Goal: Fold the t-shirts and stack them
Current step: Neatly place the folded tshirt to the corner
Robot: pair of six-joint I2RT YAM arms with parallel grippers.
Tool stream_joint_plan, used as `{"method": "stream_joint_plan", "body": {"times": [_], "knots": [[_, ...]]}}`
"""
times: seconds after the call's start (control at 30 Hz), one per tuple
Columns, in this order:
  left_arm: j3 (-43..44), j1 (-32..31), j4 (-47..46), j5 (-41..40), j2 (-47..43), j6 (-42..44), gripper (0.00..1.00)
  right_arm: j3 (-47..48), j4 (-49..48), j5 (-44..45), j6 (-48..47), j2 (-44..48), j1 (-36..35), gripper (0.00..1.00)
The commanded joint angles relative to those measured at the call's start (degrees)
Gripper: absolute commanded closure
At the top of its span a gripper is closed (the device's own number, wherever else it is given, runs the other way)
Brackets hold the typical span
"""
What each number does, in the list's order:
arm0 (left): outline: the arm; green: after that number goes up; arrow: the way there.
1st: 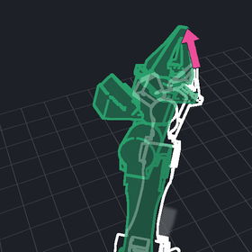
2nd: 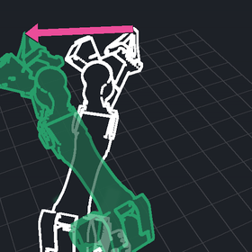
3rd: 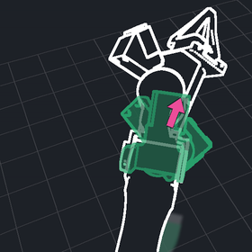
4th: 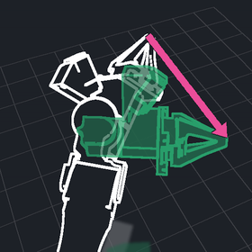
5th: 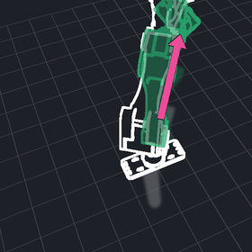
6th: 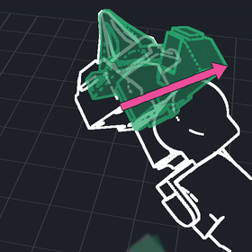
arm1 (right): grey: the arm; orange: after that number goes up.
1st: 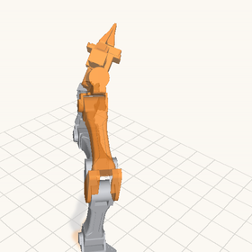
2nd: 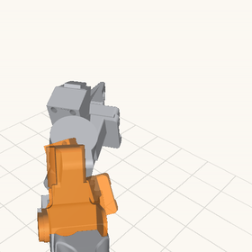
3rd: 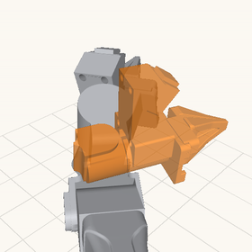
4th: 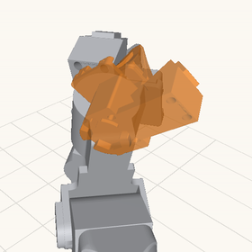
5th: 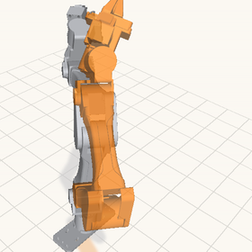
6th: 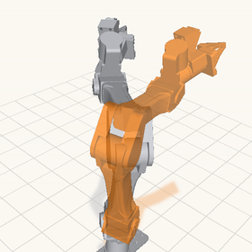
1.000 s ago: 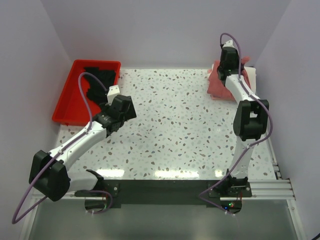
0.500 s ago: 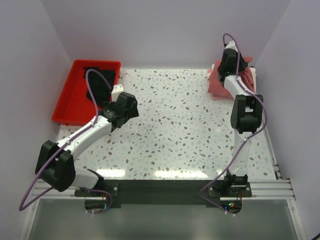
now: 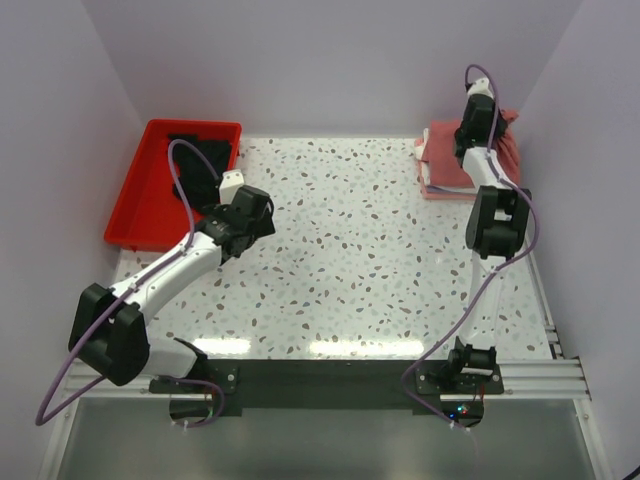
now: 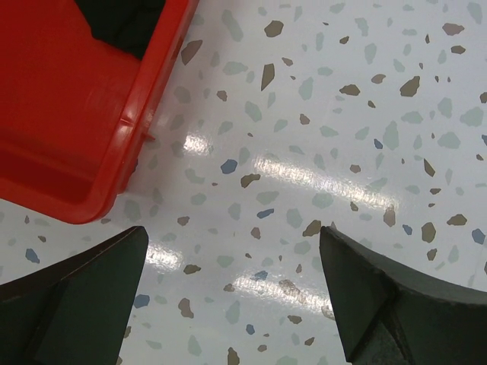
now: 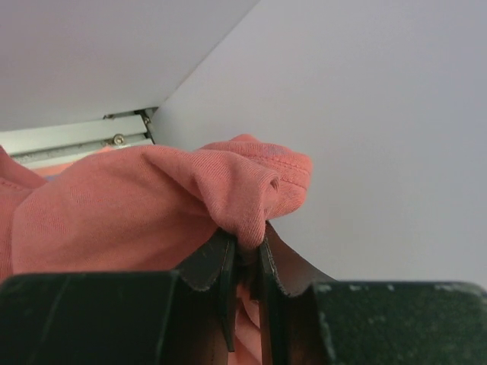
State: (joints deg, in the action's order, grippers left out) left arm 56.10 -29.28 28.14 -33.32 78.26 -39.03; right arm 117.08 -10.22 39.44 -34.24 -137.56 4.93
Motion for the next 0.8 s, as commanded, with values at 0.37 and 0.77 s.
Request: {"method": "stream_joint_plan", "body": {"times": [0.37,0.77], "knots": [[0.9,0.4,-0.3,-2.5,-1.2,-1.2,0.0,4.6,-0.7,-4.1,4.6,-2.1,0.0,0.43],[-0.2,0.4,-1.1,-0.8,-2.6,-1.7,0.0,3.1,4.9,-6.7,14.5,3.1,-0.3,0.01]]}}
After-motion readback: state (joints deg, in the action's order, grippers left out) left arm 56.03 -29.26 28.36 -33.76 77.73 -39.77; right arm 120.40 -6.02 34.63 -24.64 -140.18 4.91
